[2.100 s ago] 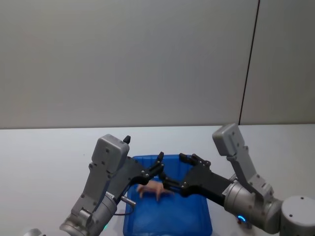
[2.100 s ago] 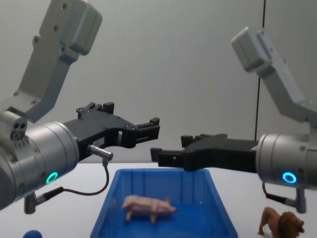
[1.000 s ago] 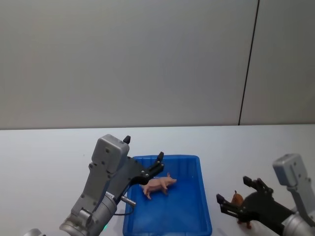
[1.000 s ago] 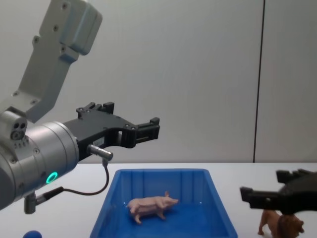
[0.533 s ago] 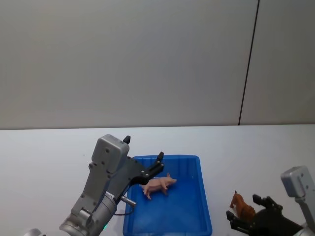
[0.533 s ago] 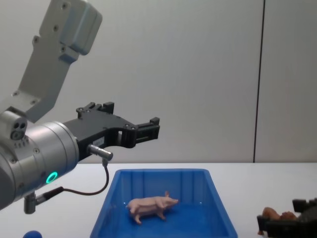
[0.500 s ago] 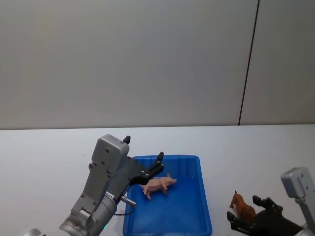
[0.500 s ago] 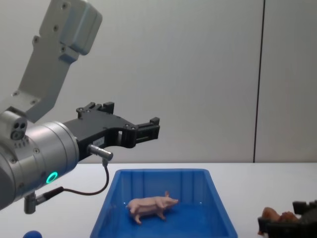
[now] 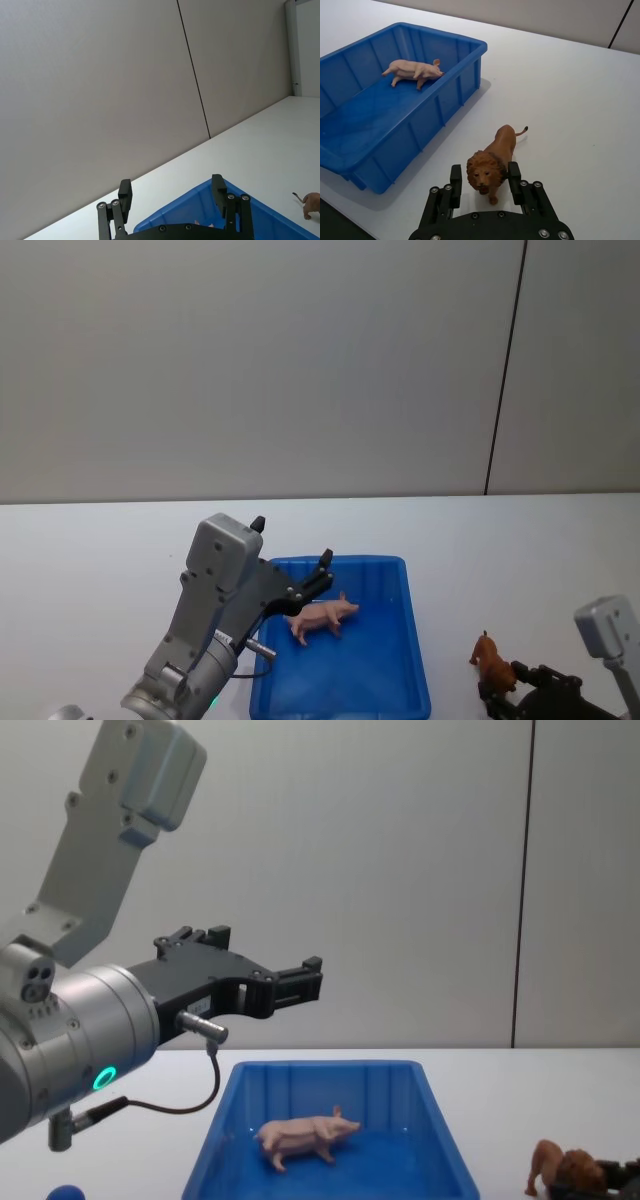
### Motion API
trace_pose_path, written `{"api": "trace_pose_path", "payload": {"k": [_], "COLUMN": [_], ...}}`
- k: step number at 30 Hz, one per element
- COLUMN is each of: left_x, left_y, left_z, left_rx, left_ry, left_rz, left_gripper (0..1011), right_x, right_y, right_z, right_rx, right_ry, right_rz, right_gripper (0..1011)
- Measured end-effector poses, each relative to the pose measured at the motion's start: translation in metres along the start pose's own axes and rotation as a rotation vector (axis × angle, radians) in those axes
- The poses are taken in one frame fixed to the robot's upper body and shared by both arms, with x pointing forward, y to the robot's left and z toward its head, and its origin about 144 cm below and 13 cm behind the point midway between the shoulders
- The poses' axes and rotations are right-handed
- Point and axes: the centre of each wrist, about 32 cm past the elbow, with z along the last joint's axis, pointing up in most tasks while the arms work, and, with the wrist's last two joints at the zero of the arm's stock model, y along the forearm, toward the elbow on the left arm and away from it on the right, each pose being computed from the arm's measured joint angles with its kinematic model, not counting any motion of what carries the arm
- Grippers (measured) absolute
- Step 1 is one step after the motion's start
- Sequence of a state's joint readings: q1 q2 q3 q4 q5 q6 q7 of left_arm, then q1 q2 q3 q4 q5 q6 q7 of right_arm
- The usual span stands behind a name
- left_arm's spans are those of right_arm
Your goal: Pick up the two dolls from the table and place them into the box.
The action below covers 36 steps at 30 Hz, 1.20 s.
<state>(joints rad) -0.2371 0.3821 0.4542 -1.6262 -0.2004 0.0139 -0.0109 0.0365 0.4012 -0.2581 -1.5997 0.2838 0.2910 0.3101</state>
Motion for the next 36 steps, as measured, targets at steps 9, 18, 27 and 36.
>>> {"api": "trace_pose_path", "payload": {"k": [9,18,27,36], "left_x": [0.0,0.0,0.0,0.0], "left_y": [0.0,0.0,0.0,0.0], "left_z": [0.0,0.0,0.0,0.0], "left_rx": [0.0,0.0,0.0,0.0], "left_ry": [0.0,0.0,0.0,0.0], "left_rz": [0.0,0.0,0.0,0.0], "left_gripper": [1001,1001,1001,1001], "right_x": [-0.002,-0.005,-0.013,-0.028], "right_y": [-0.005,-0.008,0.0,0.023], "right_z": [0.003,0.018,0.046,0.074], "right_rx": [0.043,0.135,0.241,0.303], "right_ry": [-0.048,-0.113,-0.153,-0.161], "right_rz": [-0.025,-0.027,0.031,0.144], "right_gripper": [423,423,423,423]}}
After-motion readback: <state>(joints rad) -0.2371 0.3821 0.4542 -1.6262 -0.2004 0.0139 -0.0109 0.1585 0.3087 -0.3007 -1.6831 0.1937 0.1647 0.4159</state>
